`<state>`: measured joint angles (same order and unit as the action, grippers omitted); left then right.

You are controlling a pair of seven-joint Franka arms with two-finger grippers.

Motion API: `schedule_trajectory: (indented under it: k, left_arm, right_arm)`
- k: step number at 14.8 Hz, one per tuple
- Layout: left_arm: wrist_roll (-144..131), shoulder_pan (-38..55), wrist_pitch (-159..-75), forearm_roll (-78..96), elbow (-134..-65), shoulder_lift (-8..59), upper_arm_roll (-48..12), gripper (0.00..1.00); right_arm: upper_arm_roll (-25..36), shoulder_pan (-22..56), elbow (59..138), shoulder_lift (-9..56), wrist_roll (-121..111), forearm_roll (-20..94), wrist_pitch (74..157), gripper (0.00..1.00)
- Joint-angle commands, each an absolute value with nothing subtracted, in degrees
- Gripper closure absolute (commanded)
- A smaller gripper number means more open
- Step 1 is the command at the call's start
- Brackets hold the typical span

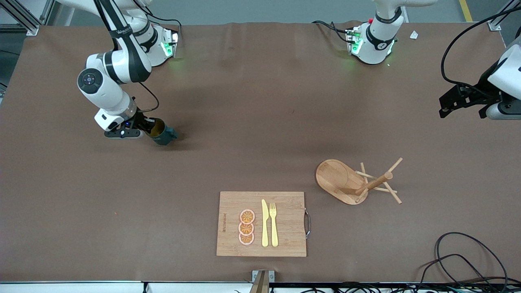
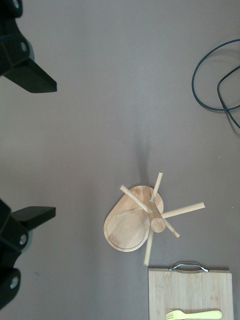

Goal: Transfer cup from left to right arm and place
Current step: 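Slide the teal mug away from the stand with the right gripper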

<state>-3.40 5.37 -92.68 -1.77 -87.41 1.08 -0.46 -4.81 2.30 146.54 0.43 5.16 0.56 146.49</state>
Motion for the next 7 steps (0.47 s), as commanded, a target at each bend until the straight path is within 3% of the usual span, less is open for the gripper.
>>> schedule_trajectory:
  k: [1,3,7]
  left_arm:
    - [-3.08,5.45,-92.46,-1.05,-86.13,1.41,-0.44,0.0]
    - [-3.08,5.54,-92.46,-0.97,-86.04,1.41,-0.53,0.0]
    - [-3.08,5.27,-92.55,-0.97,-86.13,1.41,-0.53,0.0]
  right_arm:
    - [-5.89,-6.47,147.39,-0.79,-6.27,0.0,147.48,1.0]
    - [-5.89,-12.02,147.3,-0.62,-13.77,-0.09,147.48,1.0]
    - [-5.89,-14.77,147.65,-0.09,-17.93,-0.09,149.57,1.0]
